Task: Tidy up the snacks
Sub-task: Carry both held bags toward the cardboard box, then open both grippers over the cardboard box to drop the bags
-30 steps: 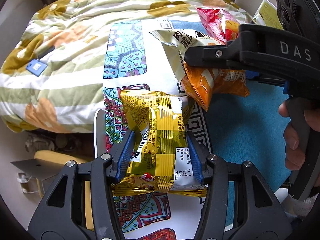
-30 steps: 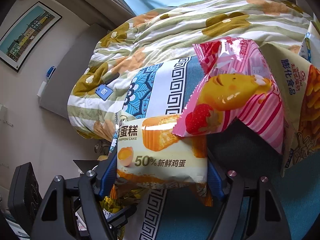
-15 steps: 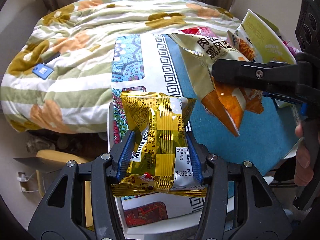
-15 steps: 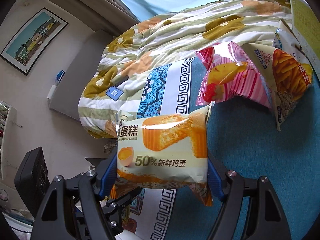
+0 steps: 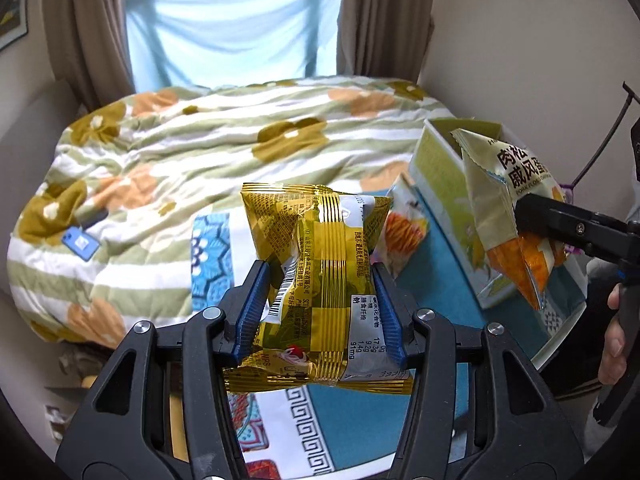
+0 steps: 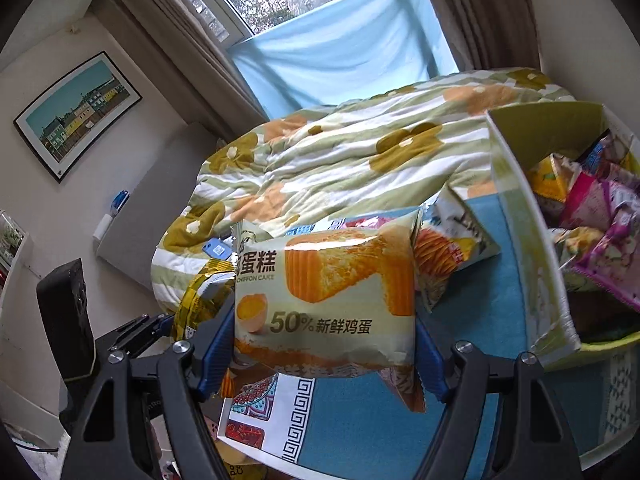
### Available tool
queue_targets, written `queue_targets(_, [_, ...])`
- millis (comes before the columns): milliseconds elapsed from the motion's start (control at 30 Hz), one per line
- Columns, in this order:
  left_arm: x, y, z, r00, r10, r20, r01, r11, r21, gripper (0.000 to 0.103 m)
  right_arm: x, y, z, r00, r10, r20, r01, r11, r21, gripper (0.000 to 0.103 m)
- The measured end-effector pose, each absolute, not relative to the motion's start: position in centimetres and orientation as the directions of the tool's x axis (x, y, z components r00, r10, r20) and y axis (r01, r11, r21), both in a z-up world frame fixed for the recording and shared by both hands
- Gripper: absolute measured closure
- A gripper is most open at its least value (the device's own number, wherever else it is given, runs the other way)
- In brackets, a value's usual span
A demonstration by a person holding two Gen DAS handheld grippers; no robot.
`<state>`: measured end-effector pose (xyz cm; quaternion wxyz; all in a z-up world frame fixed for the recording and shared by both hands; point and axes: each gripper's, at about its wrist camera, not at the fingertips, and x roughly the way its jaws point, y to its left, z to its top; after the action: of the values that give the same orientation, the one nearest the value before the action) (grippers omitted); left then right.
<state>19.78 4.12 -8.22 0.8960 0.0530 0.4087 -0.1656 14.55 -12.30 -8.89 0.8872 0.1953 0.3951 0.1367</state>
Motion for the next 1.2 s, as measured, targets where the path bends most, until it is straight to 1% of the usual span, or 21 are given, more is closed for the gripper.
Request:
queue_targets(167, [22.9, -4.3, -5.1, 0.628, -0.314, -0.712, 0.392, 0.918, -0.059, 0.055, 15.3, -19.4, -5.9, 0.707, 0.324, -0.629, -0.045, 0.908, 0.416, 0.030])
queue_targets(267, [25.1, -10.0, -4.3, 0.620, -0.356, -0.699, 0.421, 0.903, -0.087, 0.055, 16.5, -24.4, -4.5, 0.725, 0.289, -0.625, -0.025, 0.918, 0.396, 0.030])
queue_targets(467, [29.7, -20.9, -5.3, 0.573, -0.395, -0.718, 0.438, 0.888, -0.139, 0.055, 19.7, -33.6, -3.7, 0.740, 0.247, -0.625, 0.008, 0.927, 0.376, 0.030])
queue_targets(533, [31.2, -23.3, -6.3, 0.549, -0.404, -0.731, 0.423, 0.889, -0.174, 0.055, 20.8, -36.0, -3.9, 0.734, 0.240, -0.635, 0.017, 0.929, 0.371, 0.030])
queue_targets(633, [33.1, -26.0, -7.8, 0.534, -0.385, -0.752, 0.388, 0.903, -0.187, 0.053, 22.6, -38.8, -4.3, 0.716, 0.247, -0.652, 0.020, 0.927, 0.373, 0.030])
queue_targets(700, [33.9, -26.9, -8.7, 0.523, -0.371, -0.768, 0.368, 0.910, -0.190, 0.030, 23.6, -40.1, -4.6, 0.702, 0.256, -0.664, 0.016, 0.927, 0.374, 0.030])
queue_targets(733, [34.1, -27.2, -9.1, 0.523, -0.359, -0.773, 0.357, 0.916, -0.183, 0.005, 24.0, -40.6, -4.9, 0.695, 0.259, -0.670, 0.013, 0.928, 0.373, 0.030])
queue_targets(767, [34.0, -27.2, -9.2, 0.538, -0.354, -0.765, 0.349, 0.920, -0.180, 0.000, 24.4, -41.1, -5.2, 0.688, 0.262, -0.676, 0.013, 0.928, 0.373, 0.030])
queue_targets(833, [33.7, -27.1, -9.4, 0.544, -0.348, -0.764, 0.344, 0.923, -0.175, 0.000, 25.1, -41.8, -5.7, 0.674, 0.275, -0.685, 0.013, 0.923, 0.384, 0.030])
queue_targets(1033, [31.5, -23.8, -10.7, 0.516, -0.302, -0.802, 0.296, 0.941, -0.163, 0.000, 26.2, -42.4, -7.4, 0.641, 0.301, -0.707, 0.008, 0.917, 0.398, 0.030])
queue_targets(1200, [30.2, -21.1, -11.1, 0.524, -0.261, -0.811, 0.241, 0.958, -0.153, 0.000, 27.8, -41.6, -7.7, 0.604, 0.259, -0.754, 0.003, 0.945, 0.327, 0.030])
